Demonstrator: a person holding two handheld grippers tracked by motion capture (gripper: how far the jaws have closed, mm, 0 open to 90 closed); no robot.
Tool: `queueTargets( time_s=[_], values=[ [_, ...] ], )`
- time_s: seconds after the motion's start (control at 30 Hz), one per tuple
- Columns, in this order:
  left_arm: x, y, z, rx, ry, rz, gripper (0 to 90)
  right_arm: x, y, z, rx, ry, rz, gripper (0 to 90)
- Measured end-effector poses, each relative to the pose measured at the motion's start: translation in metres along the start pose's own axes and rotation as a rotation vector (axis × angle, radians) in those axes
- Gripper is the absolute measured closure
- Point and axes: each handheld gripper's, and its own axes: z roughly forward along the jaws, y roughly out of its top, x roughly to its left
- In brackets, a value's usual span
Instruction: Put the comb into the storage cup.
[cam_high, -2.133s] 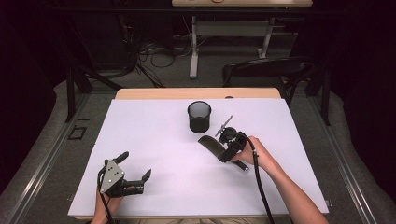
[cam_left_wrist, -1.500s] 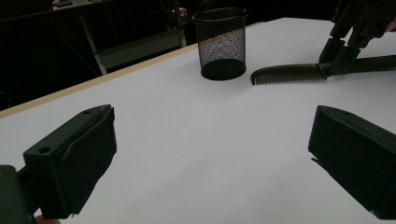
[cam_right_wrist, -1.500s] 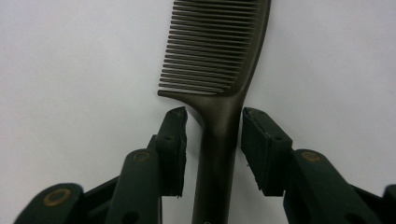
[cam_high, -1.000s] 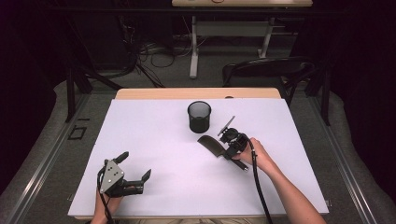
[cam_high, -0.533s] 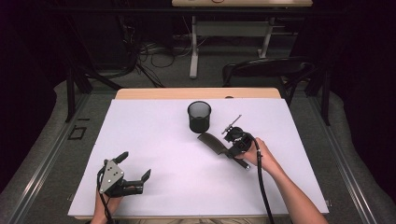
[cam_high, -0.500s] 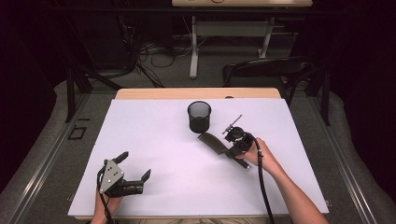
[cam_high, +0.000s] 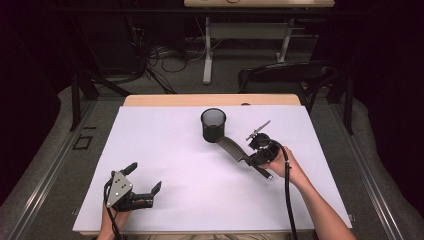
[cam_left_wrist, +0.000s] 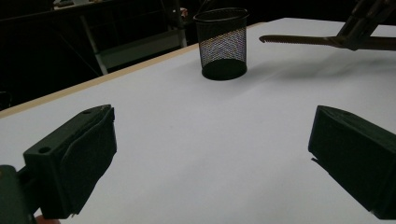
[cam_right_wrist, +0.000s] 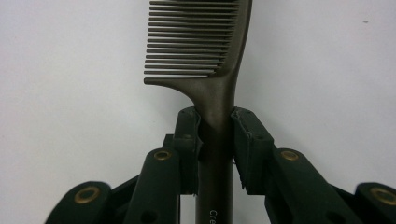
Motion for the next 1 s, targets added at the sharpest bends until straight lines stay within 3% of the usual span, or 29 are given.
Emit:
queueTargets(
  time_s=[1.0],
  values=[
    [0.000, 0.000, 0.000, -0.001, 0.005, -0.002, 1.3, -0.004, -0.002, -0.023, -0.165, -0.003, -0.001, 72.8]
  ],
)
